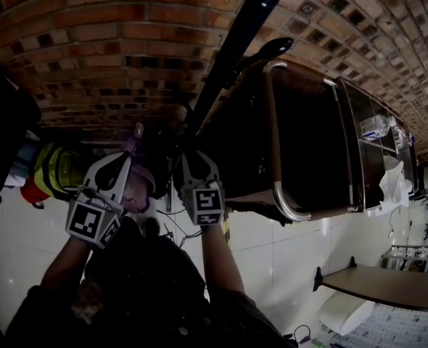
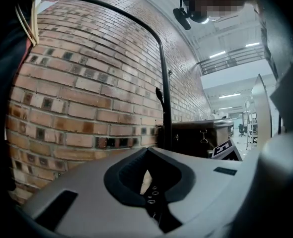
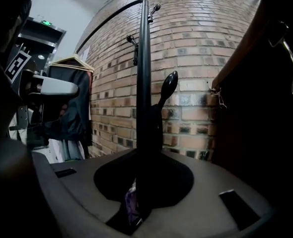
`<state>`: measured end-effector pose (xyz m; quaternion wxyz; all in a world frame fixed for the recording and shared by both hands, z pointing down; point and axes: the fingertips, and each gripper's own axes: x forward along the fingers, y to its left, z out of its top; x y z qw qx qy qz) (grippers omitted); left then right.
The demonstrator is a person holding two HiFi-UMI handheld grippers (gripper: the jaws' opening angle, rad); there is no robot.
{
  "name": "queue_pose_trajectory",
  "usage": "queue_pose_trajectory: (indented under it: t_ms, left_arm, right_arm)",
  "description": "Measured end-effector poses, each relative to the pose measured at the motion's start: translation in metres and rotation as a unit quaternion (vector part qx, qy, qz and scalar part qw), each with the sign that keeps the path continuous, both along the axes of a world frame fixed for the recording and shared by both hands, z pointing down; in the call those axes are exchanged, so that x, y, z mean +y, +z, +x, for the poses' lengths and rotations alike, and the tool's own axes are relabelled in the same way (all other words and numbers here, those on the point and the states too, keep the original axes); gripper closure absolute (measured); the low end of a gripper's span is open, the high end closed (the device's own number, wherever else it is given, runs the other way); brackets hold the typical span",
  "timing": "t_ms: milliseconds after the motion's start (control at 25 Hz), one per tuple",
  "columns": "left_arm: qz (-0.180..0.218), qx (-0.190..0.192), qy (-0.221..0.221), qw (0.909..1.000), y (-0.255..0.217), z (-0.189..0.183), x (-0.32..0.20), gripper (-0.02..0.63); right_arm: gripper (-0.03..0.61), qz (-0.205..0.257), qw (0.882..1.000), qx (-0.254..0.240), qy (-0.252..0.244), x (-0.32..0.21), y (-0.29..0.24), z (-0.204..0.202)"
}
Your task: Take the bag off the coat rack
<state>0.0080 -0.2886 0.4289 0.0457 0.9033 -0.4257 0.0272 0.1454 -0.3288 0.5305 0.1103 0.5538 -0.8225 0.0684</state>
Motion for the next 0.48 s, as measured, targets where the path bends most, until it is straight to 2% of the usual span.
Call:
queue_pose_trajectory:
  t_ms: [80, 480]
  left_arm:
    - [-0.003, -0.001, -0.001, 1.0000, 0.001, -0.001, 0.000, 0.578]
    - [-0.003, 0.001, -0.008, 1.0000, 0.000, -0.007, 0.000, 0.578]
  right_arm:
    - [0.557, 0.000, 1.000, 0.000, 0.003, 0.001, -0.002, 0.001]
    - [0.561, 0.028, 0.998, -0.041, -0.023, 0.019, -0.027, -0.013]
